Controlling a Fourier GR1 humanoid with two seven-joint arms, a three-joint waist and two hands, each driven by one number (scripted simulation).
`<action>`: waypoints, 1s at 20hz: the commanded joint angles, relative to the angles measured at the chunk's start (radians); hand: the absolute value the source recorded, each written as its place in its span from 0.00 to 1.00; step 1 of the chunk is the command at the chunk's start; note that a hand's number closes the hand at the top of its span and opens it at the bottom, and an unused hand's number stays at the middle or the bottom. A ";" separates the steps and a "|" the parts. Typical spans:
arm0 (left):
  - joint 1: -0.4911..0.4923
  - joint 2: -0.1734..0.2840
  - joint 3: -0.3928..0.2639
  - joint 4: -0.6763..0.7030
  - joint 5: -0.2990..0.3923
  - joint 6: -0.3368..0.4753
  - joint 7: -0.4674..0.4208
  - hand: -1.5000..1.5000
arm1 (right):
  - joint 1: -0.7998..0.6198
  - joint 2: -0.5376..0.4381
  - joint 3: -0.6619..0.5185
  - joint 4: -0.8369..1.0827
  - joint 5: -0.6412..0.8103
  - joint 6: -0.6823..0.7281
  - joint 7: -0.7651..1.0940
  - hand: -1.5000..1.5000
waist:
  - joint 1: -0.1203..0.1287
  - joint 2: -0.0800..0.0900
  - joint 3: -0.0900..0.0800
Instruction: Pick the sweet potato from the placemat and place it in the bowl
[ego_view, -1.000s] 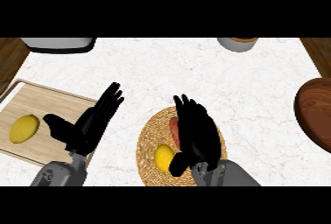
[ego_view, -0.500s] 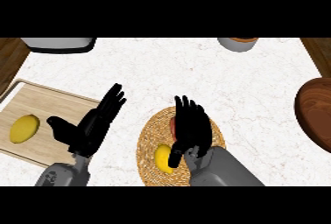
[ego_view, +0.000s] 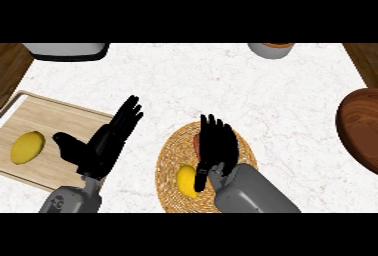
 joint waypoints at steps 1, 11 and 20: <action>-0.008 -0.038 -0.009 0.030 -0.022 0.005 -0.015 0.50 | -0.002 0.018 0.025 0.025 0.007 0.035 0.149 0.00 | -0.006 0.000 0.000; 0.058 -0.046 -0.010 0.000 -0.055 -0.015 -0.042 0.50 | 0.016 0.018 0.067 0.098 0.035 -0.058 0.136 0.00 | 0.001 -0.001 0.000; 0.013 -0.039 0.042 0.007 -0.042 -0.051 0.009 0.50 | -0.016 0.018 0.078 0.267 0.046 -0.189 0.032 0.00 | 0.003 0.002 0.001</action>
